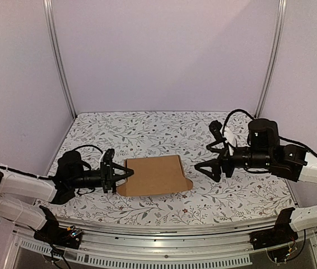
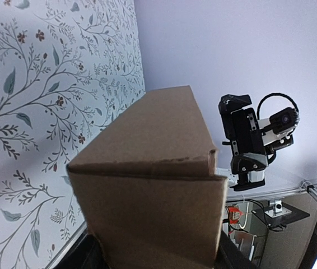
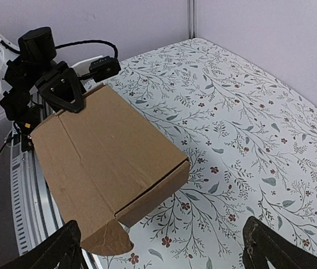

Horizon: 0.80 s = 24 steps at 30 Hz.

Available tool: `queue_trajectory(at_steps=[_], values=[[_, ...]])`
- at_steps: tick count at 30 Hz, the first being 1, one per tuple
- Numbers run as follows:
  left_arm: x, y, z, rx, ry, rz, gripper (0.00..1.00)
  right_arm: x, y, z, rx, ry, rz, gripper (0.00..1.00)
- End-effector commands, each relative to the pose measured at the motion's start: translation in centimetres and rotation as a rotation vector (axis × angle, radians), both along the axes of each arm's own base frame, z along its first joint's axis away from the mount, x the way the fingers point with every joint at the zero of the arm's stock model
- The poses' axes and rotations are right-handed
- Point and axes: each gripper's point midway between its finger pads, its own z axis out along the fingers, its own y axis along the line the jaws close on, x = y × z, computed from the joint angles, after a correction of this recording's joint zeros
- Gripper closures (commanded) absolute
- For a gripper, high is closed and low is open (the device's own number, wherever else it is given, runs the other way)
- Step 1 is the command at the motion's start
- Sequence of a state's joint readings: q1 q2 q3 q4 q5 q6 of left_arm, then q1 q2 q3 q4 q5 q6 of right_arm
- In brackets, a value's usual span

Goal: Fold the paper box

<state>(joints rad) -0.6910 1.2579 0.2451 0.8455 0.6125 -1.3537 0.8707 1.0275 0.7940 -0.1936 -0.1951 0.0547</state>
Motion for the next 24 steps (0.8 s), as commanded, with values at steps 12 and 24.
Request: queue_trajectory(at_steps=[12,24], values=[[-3.9,3.7,5.5,-0.103,-0.108,-0.21,0.79,-8.4,1.5,3.9,-0.249,-0.738,0.426,0.01],[-5.5,3.9,7.5,-0.136,-0.167,-0.294,0.81,-8.0,3.3,5.0,-0.662,-1.283,0.392,0.01]])
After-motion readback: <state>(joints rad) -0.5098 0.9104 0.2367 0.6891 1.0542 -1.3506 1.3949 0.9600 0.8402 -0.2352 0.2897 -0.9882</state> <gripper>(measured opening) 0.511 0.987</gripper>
